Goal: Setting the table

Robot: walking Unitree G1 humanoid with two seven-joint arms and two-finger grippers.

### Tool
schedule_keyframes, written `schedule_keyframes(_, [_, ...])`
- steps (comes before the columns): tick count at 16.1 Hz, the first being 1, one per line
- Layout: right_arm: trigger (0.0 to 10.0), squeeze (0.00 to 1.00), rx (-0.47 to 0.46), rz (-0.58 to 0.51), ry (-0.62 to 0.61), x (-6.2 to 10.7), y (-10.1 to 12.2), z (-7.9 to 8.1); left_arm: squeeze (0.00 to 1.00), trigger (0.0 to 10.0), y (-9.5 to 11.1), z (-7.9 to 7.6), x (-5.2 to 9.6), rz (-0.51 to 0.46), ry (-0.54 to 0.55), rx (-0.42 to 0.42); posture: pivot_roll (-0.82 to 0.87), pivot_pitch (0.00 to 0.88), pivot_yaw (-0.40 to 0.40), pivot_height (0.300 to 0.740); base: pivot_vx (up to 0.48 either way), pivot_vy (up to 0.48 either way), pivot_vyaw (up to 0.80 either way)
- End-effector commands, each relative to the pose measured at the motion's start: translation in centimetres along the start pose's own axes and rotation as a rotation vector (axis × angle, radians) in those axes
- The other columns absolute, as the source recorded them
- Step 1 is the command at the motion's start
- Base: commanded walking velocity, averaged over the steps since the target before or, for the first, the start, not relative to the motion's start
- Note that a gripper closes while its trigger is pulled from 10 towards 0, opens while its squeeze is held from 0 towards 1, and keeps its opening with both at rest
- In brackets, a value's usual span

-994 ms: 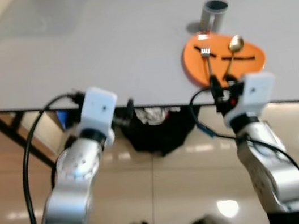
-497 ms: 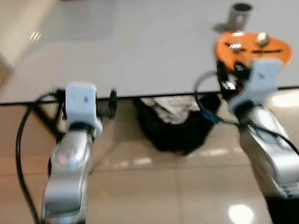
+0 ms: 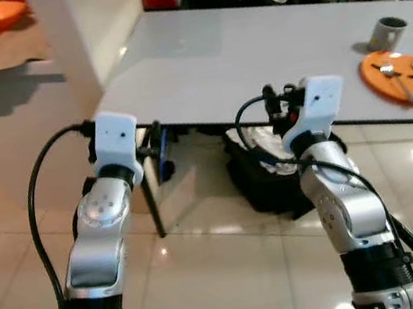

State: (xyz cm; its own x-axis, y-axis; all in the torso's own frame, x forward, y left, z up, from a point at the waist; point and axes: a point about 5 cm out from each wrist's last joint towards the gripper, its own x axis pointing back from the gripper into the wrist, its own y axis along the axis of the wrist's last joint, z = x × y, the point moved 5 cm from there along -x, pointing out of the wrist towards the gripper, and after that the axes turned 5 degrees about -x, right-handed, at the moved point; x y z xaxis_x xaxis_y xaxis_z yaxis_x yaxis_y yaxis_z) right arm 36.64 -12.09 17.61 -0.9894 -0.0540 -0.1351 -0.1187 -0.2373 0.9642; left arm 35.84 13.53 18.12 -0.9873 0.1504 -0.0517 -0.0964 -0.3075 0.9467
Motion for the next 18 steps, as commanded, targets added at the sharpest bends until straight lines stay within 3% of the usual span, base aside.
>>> schedule_keyframes(1, [10.0,0.00,-0.010,0.016,-0.019,-0.1,-0.5,-0.6,0.00,10.0,0.4,-0.2,0.0,-0.017,-0.007,-0.015,0.08,0.000,-0.060,0.740,0.000,0.480,0.00])
schedule_keyframes(12, [10.0,0.00,-0.045,0.054,-0.027,0.1,-1.7,-0.4,0.00,10.0,0.2,-0.6,0.2,-0.013,-0.005,-0.016,0.08,0.000,-0.058,0.740,0.000,0.480,0.00])
schedule_keyframes(18, [10.0,0.00,-0.031,0.056,-0.013,0.0,-1.6,-0.2,0.00,10.0,0.2,0.0,0.3,0.002,0.025,0.049,0.09,0.000,-0.067,0.740,0.000,0.480,0.00])
